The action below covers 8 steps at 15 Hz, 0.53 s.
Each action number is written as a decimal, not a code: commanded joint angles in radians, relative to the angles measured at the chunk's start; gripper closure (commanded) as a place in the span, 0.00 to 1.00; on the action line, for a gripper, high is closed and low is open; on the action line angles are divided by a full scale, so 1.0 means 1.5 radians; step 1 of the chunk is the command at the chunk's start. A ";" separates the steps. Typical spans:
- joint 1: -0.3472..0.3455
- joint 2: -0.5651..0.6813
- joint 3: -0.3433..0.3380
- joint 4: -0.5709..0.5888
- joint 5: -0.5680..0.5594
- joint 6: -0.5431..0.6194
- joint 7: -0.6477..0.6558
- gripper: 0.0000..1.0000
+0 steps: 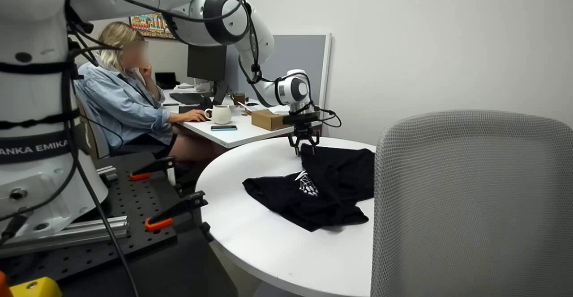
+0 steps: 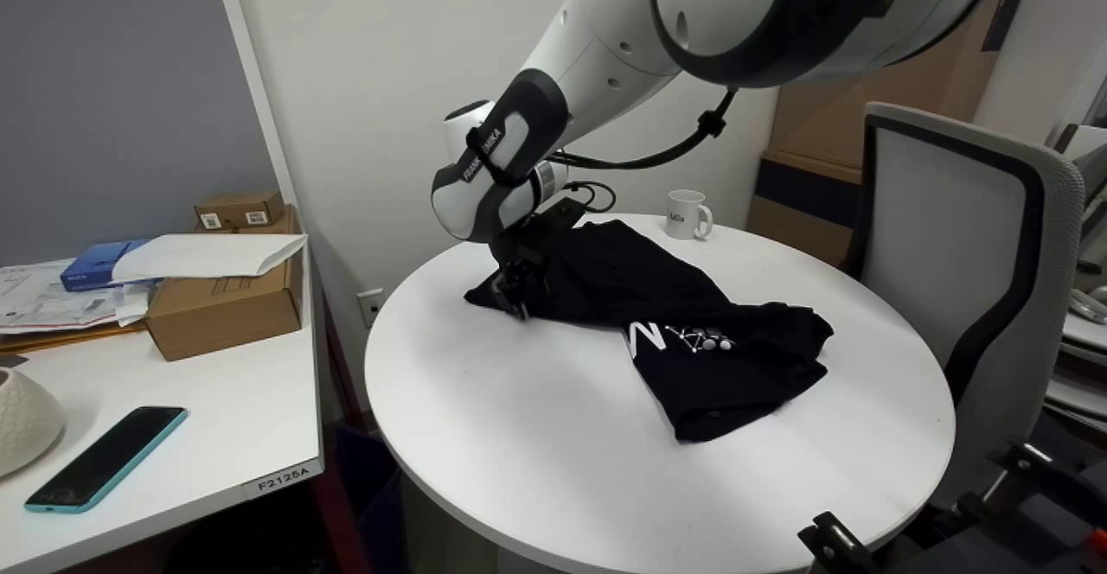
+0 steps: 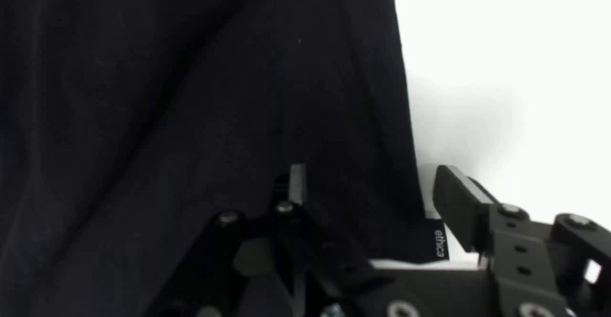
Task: Fold the t-shirt
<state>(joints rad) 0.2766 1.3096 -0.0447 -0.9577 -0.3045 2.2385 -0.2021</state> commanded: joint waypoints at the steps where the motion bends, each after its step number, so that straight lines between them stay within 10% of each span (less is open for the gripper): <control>1: 0.007 0.006 -0.007 0.013 -0.011 -0.011 -0.012 0.62; 8: 0.003 -0.012 0.009 -0.003 0.007 -0.007 -0.015 1.00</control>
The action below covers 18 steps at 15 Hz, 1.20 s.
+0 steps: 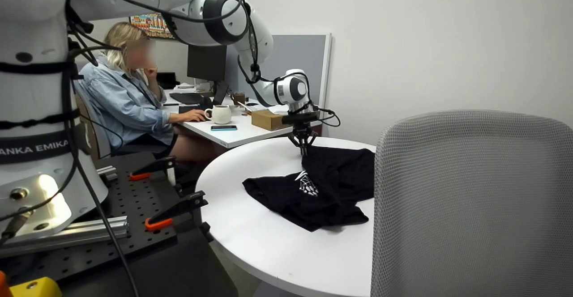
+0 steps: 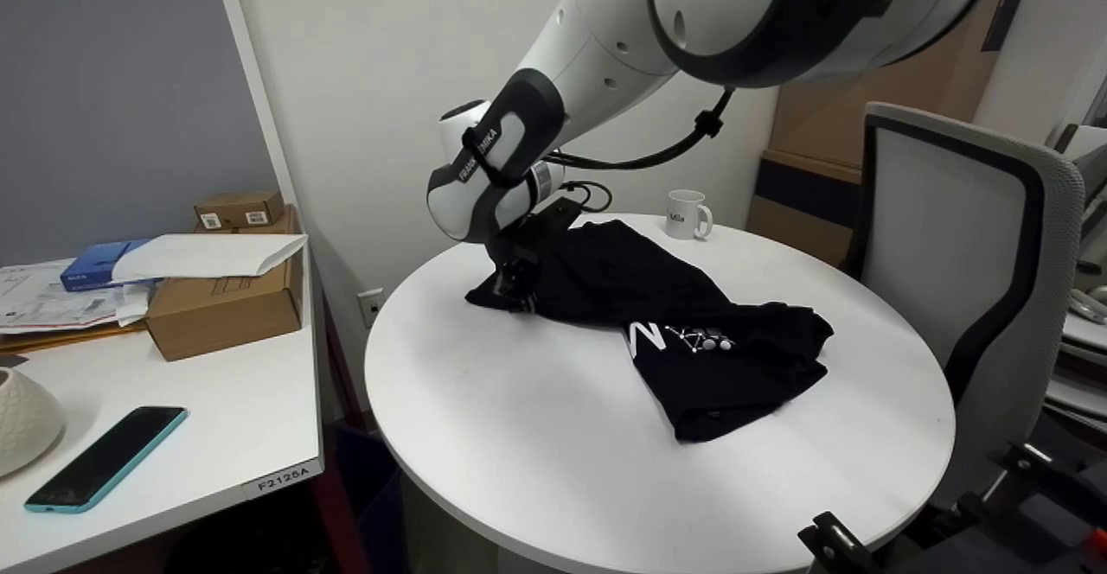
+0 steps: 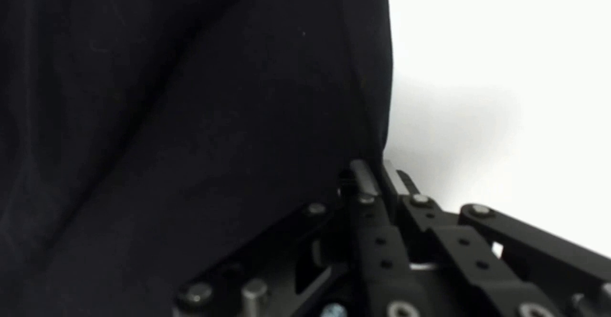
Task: Fold the t-shirt
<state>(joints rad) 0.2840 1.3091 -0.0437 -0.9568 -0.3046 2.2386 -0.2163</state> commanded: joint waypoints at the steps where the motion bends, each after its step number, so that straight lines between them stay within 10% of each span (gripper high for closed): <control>1: -0.006 -0.020 0.015 -0.011 0.013 -0.006 -0.006 1.00; 18: -0.153 -0.227 0.060 -0.112 0.110 0.030 0.009 0.99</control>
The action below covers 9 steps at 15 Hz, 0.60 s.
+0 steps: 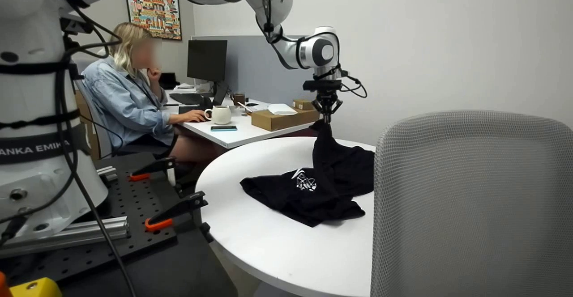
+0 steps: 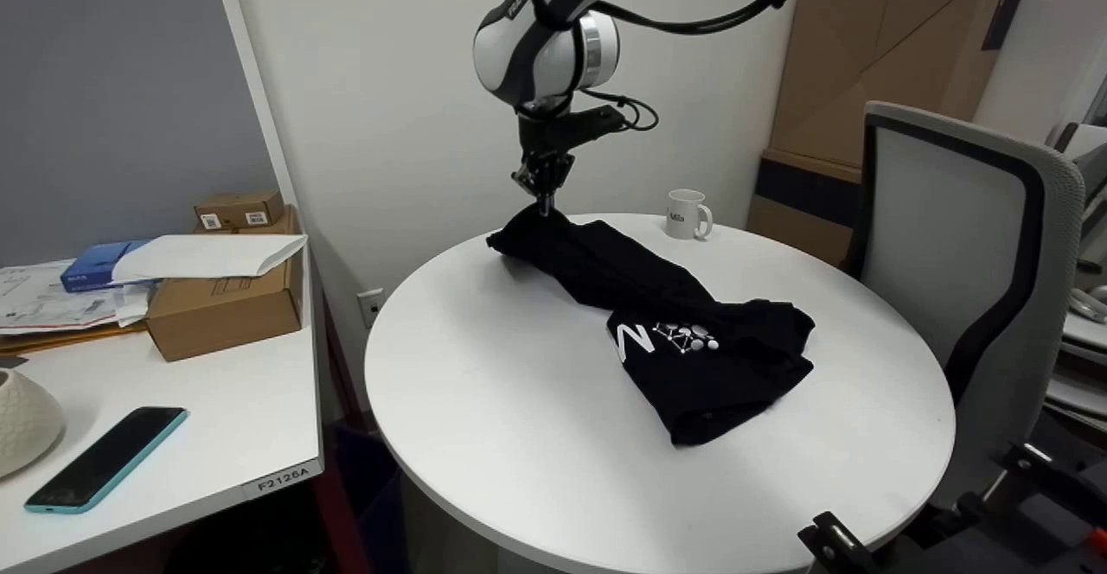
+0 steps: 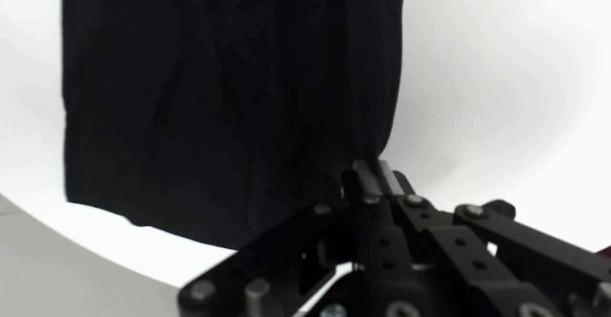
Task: Fold the t-shirt
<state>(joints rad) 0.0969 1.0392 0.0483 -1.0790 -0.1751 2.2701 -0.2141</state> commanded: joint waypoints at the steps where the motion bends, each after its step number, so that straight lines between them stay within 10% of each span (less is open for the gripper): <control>1: -0.039 -0.055 -0.005 -0.027 0.027 0.009 0.008 0.99; 9: -0.085 -0.080 -0.049 -0.007 0.020 0.005 0.038 0.99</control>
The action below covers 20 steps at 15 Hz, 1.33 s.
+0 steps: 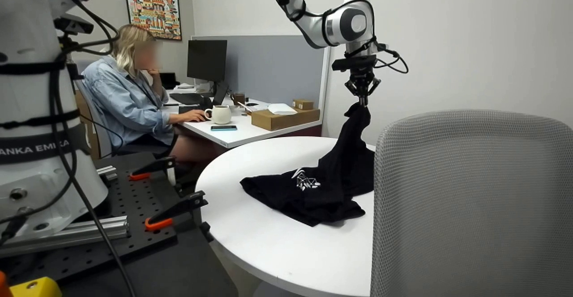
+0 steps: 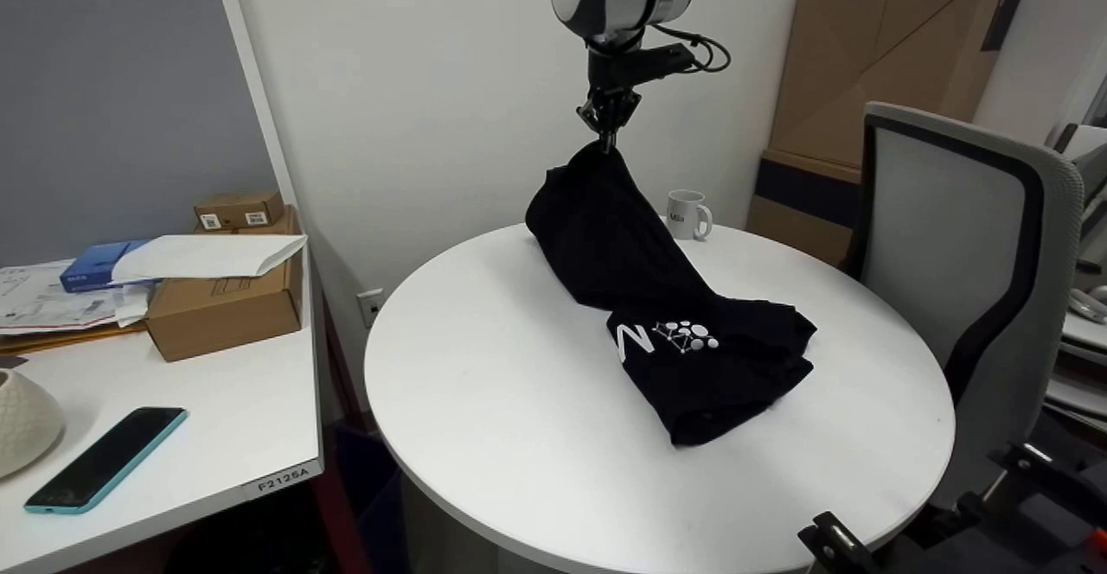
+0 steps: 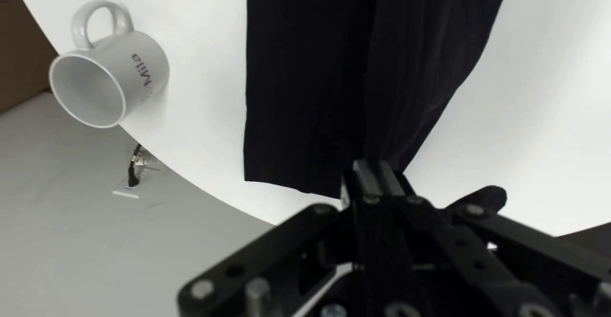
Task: Fold the t-shirt
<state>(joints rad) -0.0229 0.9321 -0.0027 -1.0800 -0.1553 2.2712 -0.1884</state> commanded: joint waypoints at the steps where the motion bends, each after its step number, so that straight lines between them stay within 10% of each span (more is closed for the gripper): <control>1: -0.008 -0.006 -0.018 -0.002 0.007 0.003 0.027 0.99; 3: -0.012 0.000 -0.024 0.012 0.006 -0.002 0.032 0.99; 4: -0.012 0.005 -0.027 0.025 0.005 -0.013 0.036 0.73; 15: -0.006 -0.004 -0.033 0.055 0.001 -0.012 0.047 0.01; 20: 0.008 -0.020 -0.044 0.008 -0.011 0.002 0.069 0.00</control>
<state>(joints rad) -0.0373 0.9312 -0.0411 -1.0088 -0.1566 2.2611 -0.1329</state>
